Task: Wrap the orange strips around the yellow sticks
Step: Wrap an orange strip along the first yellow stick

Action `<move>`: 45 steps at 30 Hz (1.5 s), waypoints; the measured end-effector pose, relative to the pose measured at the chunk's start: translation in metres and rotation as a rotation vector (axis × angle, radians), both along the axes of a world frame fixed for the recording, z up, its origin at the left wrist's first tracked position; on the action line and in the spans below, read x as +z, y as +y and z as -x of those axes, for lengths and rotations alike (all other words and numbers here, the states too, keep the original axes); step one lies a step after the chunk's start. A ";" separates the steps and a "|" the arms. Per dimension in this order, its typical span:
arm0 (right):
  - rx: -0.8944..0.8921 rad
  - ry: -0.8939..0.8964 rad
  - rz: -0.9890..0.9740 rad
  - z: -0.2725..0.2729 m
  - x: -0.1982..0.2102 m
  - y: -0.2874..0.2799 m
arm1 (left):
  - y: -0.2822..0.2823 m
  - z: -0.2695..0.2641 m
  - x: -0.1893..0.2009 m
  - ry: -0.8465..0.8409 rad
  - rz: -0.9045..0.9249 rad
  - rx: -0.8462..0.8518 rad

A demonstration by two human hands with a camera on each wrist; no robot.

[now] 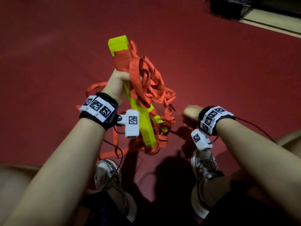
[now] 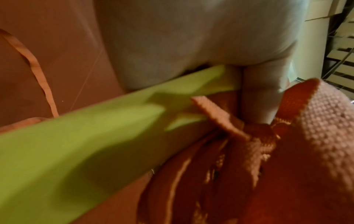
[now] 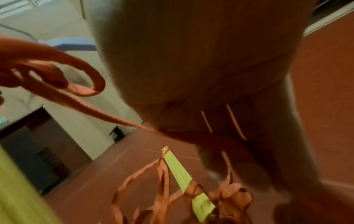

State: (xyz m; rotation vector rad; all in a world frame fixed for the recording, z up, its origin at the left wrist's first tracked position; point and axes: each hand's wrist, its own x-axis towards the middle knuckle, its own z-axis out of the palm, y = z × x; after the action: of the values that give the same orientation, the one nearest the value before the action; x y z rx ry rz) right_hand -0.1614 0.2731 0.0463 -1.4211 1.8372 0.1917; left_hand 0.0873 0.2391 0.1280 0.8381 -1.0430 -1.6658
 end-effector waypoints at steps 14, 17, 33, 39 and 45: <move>-0.249 -0.228 0.791 -0.017 0.071 -0.033 | 0.003 0.024 -0.020 -0.014 0.030 -0.049; -0.241 -0.373 0.897 -0.021 0.080 -0.032 | 0.001 0.021 -0.020 -0.098 0.042 -0.019; 0.155 -0.561 0.897 -0.046 0.104 -0.026 | 0.004 0.026 -0.014 -0.203 -0.047 -0.068; -0.004 -0.040 0.972 -0.022 0.109 -0.030 | 0.003 0.025 -0.013 -0.252 -0.050 -0.060; 0.106 0.227 0.687 -0.027 0.123 -0.025 | 0.000 0.023 -0.011 -0.291 -0.028 -0.149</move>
State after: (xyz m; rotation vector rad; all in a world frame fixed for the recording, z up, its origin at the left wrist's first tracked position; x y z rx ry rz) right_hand -0.1341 0.2484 0.1690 -2.0295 2.1232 -0.2666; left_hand 0.0642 0.2396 0.1170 1.0660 -1.3104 -1.7181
